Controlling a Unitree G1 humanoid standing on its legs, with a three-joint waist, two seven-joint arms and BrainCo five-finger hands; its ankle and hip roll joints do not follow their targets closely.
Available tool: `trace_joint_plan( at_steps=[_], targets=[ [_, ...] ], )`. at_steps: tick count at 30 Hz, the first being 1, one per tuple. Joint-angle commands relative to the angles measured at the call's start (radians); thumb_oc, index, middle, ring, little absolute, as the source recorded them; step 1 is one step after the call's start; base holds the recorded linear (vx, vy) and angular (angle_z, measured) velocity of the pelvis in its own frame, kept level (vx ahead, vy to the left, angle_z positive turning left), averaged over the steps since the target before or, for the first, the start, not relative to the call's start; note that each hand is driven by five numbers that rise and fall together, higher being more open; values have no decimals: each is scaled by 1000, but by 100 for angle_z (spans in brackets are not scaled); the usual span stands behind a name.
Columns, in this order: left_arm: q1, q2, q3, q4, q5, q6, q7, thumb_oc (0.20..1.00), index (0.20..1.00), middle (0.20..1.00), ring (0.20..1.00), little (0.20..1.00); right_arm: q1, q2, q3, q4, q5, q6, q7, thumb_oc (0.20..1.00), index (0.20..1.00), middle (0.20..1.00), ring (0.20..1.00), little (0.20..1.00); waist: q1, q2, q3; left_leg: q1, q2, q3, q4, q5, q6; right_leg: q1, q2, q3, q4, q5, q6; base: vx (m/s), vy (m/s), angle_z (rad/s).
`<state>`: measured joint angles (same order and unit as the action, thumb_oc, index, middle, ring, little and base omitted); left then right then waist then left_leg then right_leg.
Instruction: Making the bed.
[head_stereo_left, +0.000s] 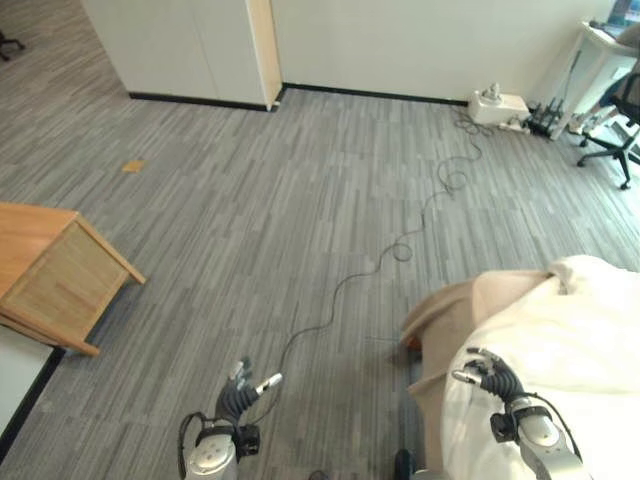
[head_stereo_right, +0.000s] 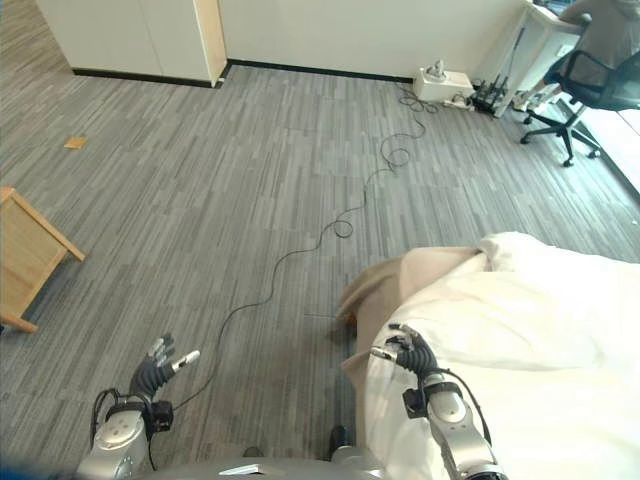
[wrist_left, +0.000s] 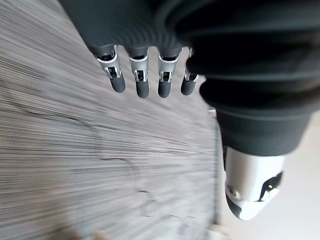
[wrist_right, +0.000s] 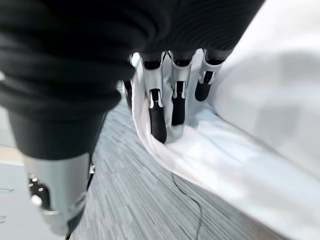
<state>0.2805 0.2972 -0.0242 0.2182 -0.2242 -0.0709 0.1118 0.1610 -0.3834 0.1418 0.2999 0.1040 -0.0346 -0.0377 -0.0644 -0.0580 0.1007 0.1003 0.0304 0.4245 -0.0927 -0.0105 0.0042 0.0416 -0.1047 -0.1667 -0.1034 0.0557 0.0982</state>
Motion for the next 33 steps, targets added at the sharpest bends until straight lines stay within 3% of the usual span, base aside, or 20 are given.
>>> trace_joint_plan(
  at_steps=[1, 5, 7, 8, 9, 10, 12, 15, 17, 20, 21, 22, 23, 24, 26, 27, 28, 31, 33],
  targets=[
    [-16, 43, 41, -43, 14, -65, -12, 1000, 1000, 1000, 1000, 1000, -45, 5, -40, -66, -12, -73, -11, 1000, 1000, 1000, 1000, 1000, 9, -32, 8, -22, 152, 5, 19, 28, -126, -21, -132, -58, 56, 15, 133, 34, 29, 7],
    [-42, 90, 32, -88, 70, -66, -21, 1000, 1000, 1000, 1000, 1000, -37, 19, -66, -94, 2, -89, -13, 1000, 1000, 1000, 1000, 1000, -3, -25, 21, -30, 155, -5, 16, 22, -119, -42, -135, -74, 151, -10, 139, 10, 18, 17],
    [-46, 96, 47, -117, 64, -71, -4, 1000, 1000, 1000, 1000, 1000, -59, 15, -63, -118, 7, -95, -16, 1000, 1000, 1000, 1000, 1000, -3, -12, 52, 6, 163, 39, 19, 4, -113, -97, -167, -157, 270, 8, 144, -22, 54, 12],
    [-48, 96, 48, -117, 64, -71, -4, 1000, 1000, 1000, 1000, 1000, -61, 15, -63, -118, 7, -95, -16, 1000, 1000, 1000, 1000, 1000, -2, -13, 52, 3, 162, 41, 17, 9, -112, -103, -168, -155, 270, 12, 143, -60, 109, -50],
    [-47, 94, 58, -129, 56, -73, 7, 1000, 1000, 1000, 1000, 1000, -81, 5, -61, -131, 2, -96, -20, 1000, 1000, 1000, 1000, 1000, 6, 1, 62, 34, 162, 97, 19, -9, -109, -140, -201, -317, 364, 12, 137, -46, 86, -85],
    [-47, 94, 58, -130, 56, -72, 7, 1000, 1000, 1000, 1000, 1000, -80, 5, -61, -132, 2, -95, -20, 1000, 1000, 1000, 1000, 1000, 5, 0, 62, 32, 162, 95, 20, -10, -109, -142, -203, -318, 369, 9, 137, 100, 96, -86],
    [-51, 88, 70, -154, 50, -76, 3, 1000, 1000, 1000, 1000, 1000, -75, -7, -75, -160, -6, -101, -27, 1000, 1000, 1000, 1000, 1000, 0, -3, 55, 76, 156, 147, 46, -54, -101, -149, -212, -430, 354, -36, 106, 148, -40, -81],
    [-107, 86, 60, -102, 59, -66, 32, 1000, 1000, 1000, 1000, 1000, -59, -6, -76, -167, 19, -99, -27, 1000, 1000, 1000, 1000, 1000, -34, -18, 36, 78, 193, 204, 178, -89, -121, -111, -162, -386, 240, -63, 57, 119, -158, -111],
    [-110, 84, 59, -94, 58, -71, 32, 1000, 1000, 1000, 1000, 1000, -57, -14, -78, -170, 31, -99, -25, 1000, 1000, 1000, 1000, 1000, -27, -13, 41, 53, 230, 210, 284, -80, -141, -90, -135, -369, 206, -76, 36, 100, -113, -98],
    [-109, 72, 82, -89, 10, -86, 40, 1000, 1000, 1000, 1000, 1000, -49, -37, -83, -201, 29, -99, -21, 1000, 1000, 1000, 1000, 1000, -7, -5, 66, -27, 352, 171, 626, 73, -243, -5, -45, -309, 117, -124, -29, 182, -145, -124],
    [-116, 66, 86, -99, -11, -97, 65, 1000, 1000, 1000, 1000, 1000, -48, -48, -81, -221, 32, -90, -18, 1000, 1000, 1000, 1000, 1000, -1, -17, 89, -82, 357, 125, 707, 119, -222, 25, -42, -272, 84, -109, -42, 126, 29, -90],
    [-119, 65, 88, -103, -15, -102, 76, 1000, 1000, 1000, 1000, 1000, -51, -52, -80, -224, 32, -86, -15, 1000, 1000, 1000, 1000, 1000, 0, -15, 96, -111, 356, 108, 717, 103, -217, 35, -44, -244, 73, -104, -36, 81, 158, -180],
    [-121, 63, 91, -108, -14, -103, 85, 1000, 1000, 1000, 1000, 1000, -53, -55, -79, -225, 30, -85, -15, 1000, 1000, 1000, 1000, 1000, 1, -14, 100, -131, 356, 96, 696, 88, -211, 41, -50, -219, 67, -101, -24, 169, 358, -169],
    [-123, 64, 103, -127, -5, -109, 99, 1000, 1000, 1000, 1000, 1000, -50, -61, -80, -231, 24, -85, -15, 1000, 1000, 1000, 1000, 1000, 5, -4, 102, -160, 361, 70, 600, 68, -200, 43, -69, -168, 64, -94, 9, 215, 413, -185],
    [-123, 62, 110, -136, -1, -112, 105, 1000, 1000, 1000, 1000, 1000, -44, -63, -78, -234, 23, -86, -15, 1000, 1000, 1000, 1000, 1000, 6, 3, 99, -147, 353, 61, 529, 64, -194, 39, -76, -142, 67, -93, 25, 216, 388, -111],
    [-128, 65, 121, -147, 14, -120, 130, 1000, 1000, 1000, 1000, 1000, -45, -75, -73, -234, 15, -95, -17, 1000, 1000, 1000, 1000, 1000, 16, 28, 85, -132, 317, -22, 283, 66, -185, 30, -89, -76, 66, -89, 65, 286, 486, -118],
    [-133, 65, 125, -151, 18, -125, 138, 1000, 1000, 1000, 1000, 1000, -42, -81, -74, -243, 8, -99, -16, 1000, 1000, 1000, 1000, 1000, 21, 42, 80, -113, 312, -87, 195, 72, -192, 36, -91, -40, 65, -95, 78, 373, 602, -117],
    [-159, 78, 132, -172, 43, -149, 170, 1000, 1000, 1000, 1000, 1000, -30, -104, -92, -260, -5, -119, -21, 1000, 1000, 1000, 1000, 1000, 35, 69, 71, -92, 322, -216, 61, 122, -218, 47, -101, 36, 62, -103, 98, 233, 356, -135],
    [-180, 92, 148, -207, 69, -156, 169, 1000, 1000, 1000, 1000, 1000, 14, -97, -137, -288, 10, -132, -15, 1000, 1000, 1000, 1000, 1000, 14, 89, 55, -69, 323, -205, 27, 111, -216, 52, -108, 53, 55, -108, 113, 119, 235, -96]
  ],
)
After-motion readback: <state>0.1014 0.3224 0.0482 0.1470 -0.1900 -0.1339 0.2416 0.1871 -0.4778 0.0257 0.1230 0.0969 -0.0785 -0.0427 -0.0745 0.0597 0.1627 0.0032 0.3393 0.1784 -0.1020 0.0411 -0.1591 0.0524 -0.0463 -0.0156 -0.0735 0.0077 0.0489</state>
